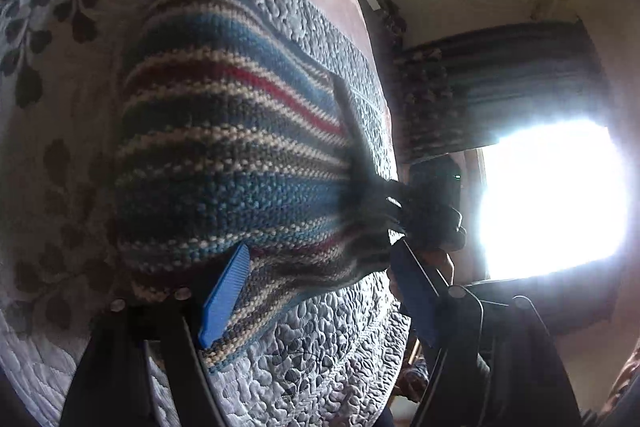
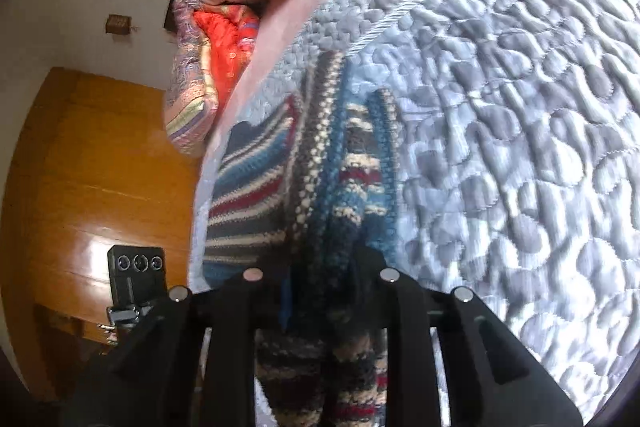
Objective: Fold small clothes
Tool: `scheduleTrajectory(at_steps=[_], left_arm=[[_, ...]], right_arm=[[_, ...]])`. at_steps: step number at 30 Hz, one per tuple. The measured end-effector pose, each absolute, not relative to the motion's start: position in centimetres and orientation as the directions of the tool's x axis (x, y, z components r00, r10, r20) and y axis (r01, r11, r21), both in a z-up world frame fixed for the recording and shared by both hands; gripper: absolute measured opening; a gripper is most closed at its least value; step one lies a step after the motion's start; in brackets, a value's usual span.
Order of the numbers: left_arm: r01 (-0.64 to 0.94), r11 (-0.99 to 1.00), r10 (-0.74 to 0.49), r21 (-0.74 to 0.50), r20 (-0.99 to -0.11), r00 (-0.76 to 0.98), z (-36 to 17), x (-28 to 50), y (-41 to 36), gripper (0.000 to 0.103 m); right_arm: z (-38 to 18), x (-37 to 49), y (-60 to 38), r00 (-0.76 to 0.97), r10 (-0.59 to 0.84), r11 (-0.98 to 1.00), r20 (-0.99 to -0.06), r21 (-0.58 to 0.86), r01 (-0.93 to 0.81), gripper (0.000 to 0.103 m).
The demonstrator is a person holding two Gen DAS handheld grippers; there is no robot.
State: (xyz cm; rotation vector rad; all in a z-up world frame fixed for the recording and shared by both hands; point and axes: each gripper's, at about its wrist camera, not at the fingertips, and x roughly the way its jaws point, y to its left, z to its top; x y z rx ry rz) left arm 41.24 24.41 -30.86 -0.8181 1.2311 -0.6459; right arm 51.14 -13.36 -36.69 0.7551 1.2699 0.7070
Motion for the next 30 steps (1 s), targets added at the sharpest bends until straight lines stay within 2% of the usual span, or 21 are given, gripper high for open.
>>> scheduleTrajectory(at_steps=[3,4,5,7,10,11,12,13,14,18,21,22,24,25,28,30], left_arm=[[-0.014,0.592,-0.792,-0.806,-0.585,0.175,-31.6,41.2,23.5,0.072],[-0.003,0.589,-0.796,-0.808,-0.58,0.173,-31.2,41.1,23.4,0.072],[0.013,0.574,-0.807,-0.819,-0.563,0.178,-30.5,41.0,23.4,0.072],[0.068,0.54,-0.831,-0.839,-0.519,0.201,-28.7,40.9,23.5,0.072],[0.117,0.504,-0.852,-0.856,-0.47,0.228,-27.3,41.3,23.2,0.072],[0.118,0.497,-0.857,-0.86,-0.464,0.224,-27.3,41.5,23.0,0.072],[0.113,0.493,-0.859,-0.863,-0.463,0.217,-27.6,41.8,22.6,0.072],[0.099,0.504,-0.854,-0.858,-0.478,0.205,-28.4,42.2,22.1,0.072],[0.084,0.516,-0.848,-0.852,-0.495,0.189,-29.2,42.5,21.7,0.072],[0.024,0.546,-0.832,-0.838,-0.538,0.136,-32.3,43.0,20.9,0.07],[0.007,0.563,-0.821,-0.827,-0.558,0.117,-33.3,42.9,20.5,0.069],[0.004,0.568,-0.819,-0.823,-0.564,0.107,-33.2,42.9,20.4,0.069],[-0.003,0.56,-0.825,-0.829,-0.557,0.098,-32.3,43.1,20.7,0.067],[0.019,0.529,-0.844,-0.849,-0.523,0.12,-30.7,43.3,21.2,0.067],[0.106,0.513,-0.849,-0.852,-0.485,0.207,-26.6,44.9,22.9,0.067],[0.105,0.533,-0.83,-0.839,-0.495,0.257,-25.6,46.8,24.3,0.067]], right_arm=[[-38.1,51.5,-13.4,0.134,0.809,0.581,-0.572,0.813,-0.032,0.025],[-37.6,51.4,-13.8,0.137,0.818,0.567,-0.558,0.823,-0.035,0.033],[-36.5,51.8,-14.4,0.163,0.822,0.559,-0.546,0.828,-0.039,0.048],[-34.9,52.8,-15.4,0.239,0.807,0.563,-0.539,0.825,-0.041,0.06],[-34.3,55.8,-14.8,0.252,0.803,0.562,-0.54,0.827,-0.022,0.059],[-34.7,56.6,-13.9,0.219,0.794,0.586,-0.567,0.81,-0.029,0.054],[-35.4,57.3,-12.8,0.178,0.78,0.614,-0.6,0.789,-0.031,0.046],[-35.7,57.7,-11.7,0.143,0.758,0.648,-0.637,0.76,-0.053,0.015],[-35.1,57.6,-11.4,0.156,0.732,0.68,-0.663,0.727,-0.095,0.011],[-32.5,56.8,-11.5,0.324,0.695,0.712,-0.642,0.676,-0.19,0.009],[-36.3,57.6,-10.7,0.252,0.646,0.758,-0.721,0.645,-0.095,0.01],[-37.1,57.8,-10.7,0.234,0.657,0.749,-0.717,0.657,-0.086,0.014],[-36.7,57.8,-11.0,0.224,0.67,0.737,-0.708,0.672,-0.08,0.017],[-35.8,57.8,-11.4,0.226,0.683,0.724,-0.695,0.685,-0.084,0.02],[-32.9,57.4,-12.6,0.28,0.693,0.711,-0.664,0.693,-0.115,0.021],[-31.8,56.8,-12.8,0.278,0.715,0.692,-0.642,0.706,-0.151,0.021]])
